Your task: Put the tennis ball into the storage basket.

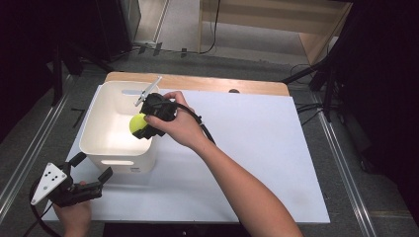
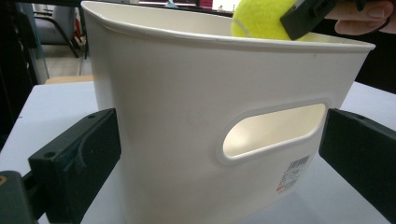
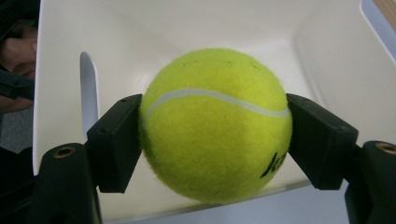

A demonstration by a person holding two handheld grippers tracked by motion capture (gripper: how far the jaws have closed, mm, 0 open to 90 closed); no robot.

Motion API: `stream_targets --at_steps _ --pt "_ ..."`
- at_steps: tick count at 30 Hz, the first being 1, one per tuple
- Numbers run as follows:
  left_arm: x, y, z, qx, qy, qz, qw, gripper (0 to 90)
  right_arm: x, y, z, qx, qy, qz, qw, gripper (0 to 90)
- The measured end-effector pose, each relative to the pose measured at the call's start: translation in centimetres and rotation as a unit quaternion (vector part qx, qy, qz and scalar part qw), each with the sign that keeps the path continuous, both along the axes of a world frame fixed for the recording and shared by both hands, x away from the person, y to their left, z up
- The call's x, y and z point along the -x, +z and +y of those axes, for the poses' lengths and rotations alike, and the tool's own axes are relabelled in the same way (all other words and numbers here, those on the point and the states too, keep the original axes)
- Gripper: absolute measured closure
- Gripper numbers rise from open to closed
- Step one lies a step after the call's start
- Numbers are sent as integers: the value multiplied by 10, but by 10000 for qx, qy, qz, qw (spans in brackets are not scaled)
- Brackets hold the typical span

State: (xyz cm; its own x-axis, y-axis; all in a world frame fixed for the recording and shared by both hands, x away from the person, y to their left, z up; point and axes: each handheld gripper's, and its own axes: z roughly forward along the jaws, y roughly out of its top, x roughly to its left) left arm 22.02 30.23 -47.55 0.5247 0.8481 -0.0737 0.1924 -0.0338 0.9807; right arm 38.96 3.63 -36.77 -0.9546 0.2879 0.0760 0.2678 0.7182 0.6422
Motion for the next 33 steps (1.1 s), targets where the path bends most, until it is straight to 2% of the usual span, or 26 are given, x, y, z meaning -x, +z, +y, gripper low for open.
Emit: stream_targets --at_steps 5,10,12,14,21,24,28,31,32,33 --pt "0 0 0 12 11 -1 10000 0 1 -7 4 178 64 34 9998 235" --pt "0 0 0 17 24 2 10000 0 5 -14 10 464 162 -77 9988 232" --pt "0 0 0 16 27 3 10000 0 6 -15 12 510 185 -179 9984 232" --pt "0 0 0 11 32 4 10000 0 7 -14 12 554 153 -149 9982 231" --pt "0 0 0 11 47 0 10000 0 9 -16 11 511 198 -244 9982 221" --pt "0 0 0 17 52 3 10000 0 10 -14 10 430 231 -270 9984 176" --pt "0 0 -1 7 59 0 10000 0 11 -10 5 374 110 -405 9984 163" --pt "0 0 -1 9 57 2 10000 0 11 -6 -2 212 33 -393 9990 162" --pt "0 0 -1 7 54 -1 10000 0 9 -5 -4 146 92 -465 9988 162" --pt "0 0 -1 2 54 6 10000 0 10 -3 -6 93 24 -405 9991 162"
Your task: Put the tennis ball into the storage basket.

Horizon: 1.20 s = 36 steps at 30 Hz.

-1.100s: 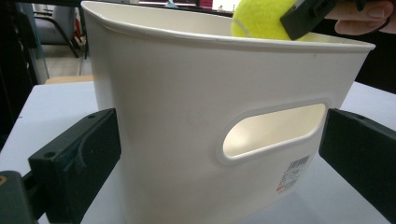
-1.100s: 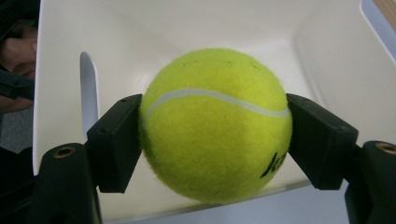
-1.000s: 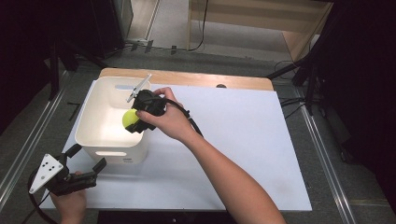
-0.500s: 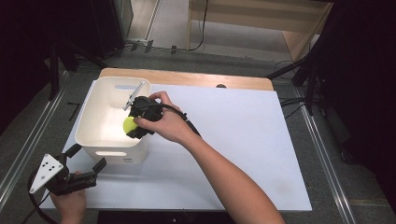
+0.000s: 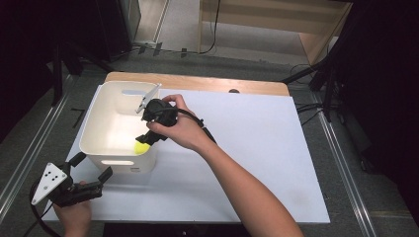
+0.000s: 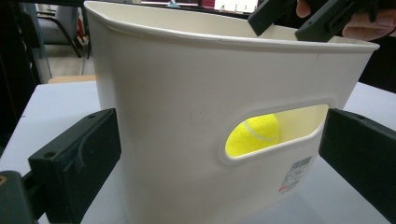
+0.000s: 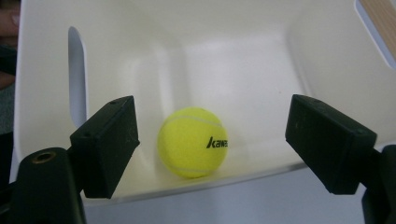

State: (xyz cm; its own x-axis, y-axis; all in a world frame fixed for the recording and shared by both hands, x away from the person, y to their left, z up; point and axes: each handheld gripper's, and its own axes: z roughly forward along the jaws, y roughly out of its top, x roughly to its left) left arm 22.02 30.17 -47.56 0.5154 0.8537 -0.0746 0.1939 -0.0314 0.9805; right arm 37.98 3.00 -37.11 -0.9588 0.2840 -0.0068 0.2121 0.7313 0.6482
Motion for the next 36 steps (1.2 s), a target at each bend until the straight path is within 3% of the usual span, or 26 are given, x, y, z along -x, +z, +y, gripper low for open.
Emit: stream_targets --at_steps 7,13,36 --pt "0 0 0 -4 0 -12 10000 0 2 8 -15 -170 -85 -59 9998 160" --pt "0 0 -1 -1 16 -10 10000 0 4 9 -26 -162 -178 -94 9997 159" --pt "0 0 -1 -4 27 -9 10000 0 7 -11 -68 -216 -576 22 9981 150"
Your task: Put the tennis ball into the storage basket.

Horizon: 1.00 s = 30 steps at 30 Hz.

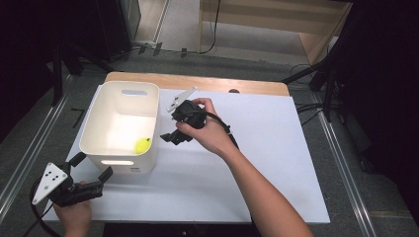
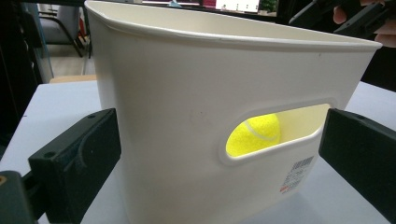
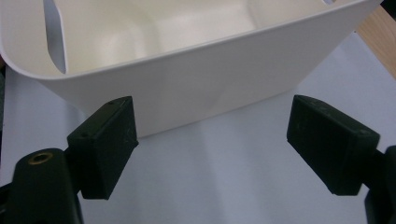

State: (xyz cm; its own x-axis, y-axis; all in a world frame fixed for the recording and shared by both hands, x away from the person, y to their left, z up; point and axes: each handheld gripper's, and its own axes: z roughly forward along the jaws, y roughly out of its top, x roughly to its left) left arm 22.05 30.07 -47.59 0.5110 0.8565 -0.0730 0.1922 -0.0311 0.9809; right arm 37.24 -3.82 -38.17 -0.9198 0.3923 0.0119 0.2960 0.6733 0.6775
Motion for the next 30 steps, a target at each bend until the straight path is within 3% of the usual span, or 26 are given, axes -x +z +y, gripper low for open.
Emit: stream_targets --at_steps 18,30 --pt "0 0 0 -46 -1 4 10000 0 10 -33 -26 -8 -293 117 9995 108" --pt "0 0 0 -45 1 3 10000 0 18 -46 -47 -60 -499 59 9987 99"
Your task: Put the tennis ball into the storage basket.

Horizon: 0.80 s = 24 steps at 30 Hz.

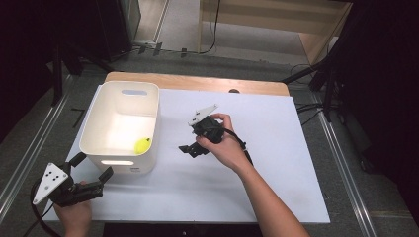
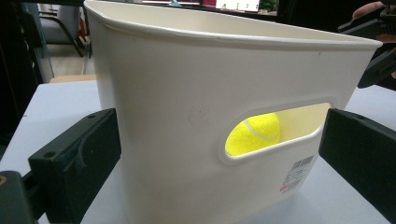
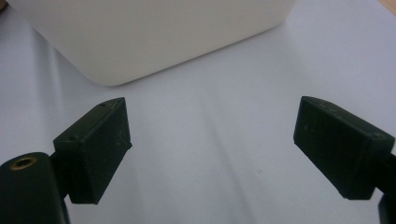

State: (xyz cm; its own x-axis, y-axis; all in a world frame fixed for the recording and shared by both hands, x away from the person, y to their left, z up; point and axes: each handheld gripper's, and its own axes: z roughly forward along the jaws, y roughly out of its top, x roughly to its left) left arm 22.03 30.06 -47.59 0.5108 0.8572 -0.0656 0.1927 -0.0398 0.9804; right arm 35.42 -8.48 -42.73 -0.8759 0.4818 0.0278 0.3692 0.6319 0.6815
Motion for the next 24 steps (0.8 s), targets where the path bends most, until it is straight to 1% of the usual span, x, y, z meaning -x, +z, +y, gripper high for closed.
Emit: stream_targets --at_steps 4,15,19,20,24 --pt "0 0 0 -13 1 4 10000 0 3 -4 -7 -13 -74 -20 10000 94" --pt "0 0 0 -22 1 10 10000 0 11 -11 -26 -162 -300 -75 9994 83" --pt "0 0 -1 -20 -2 11 10000 0 14 -12 -32 -196 -326 -58 9993 26" --pt "0 0 -1 -21 -1 11 10000 0 15 -12 -34 -209 -339 -40 9992 26" --pt "0 0 -1 -22 -1 12 10000 0 18 -13 -40 -273 -384 -92 9988 24"
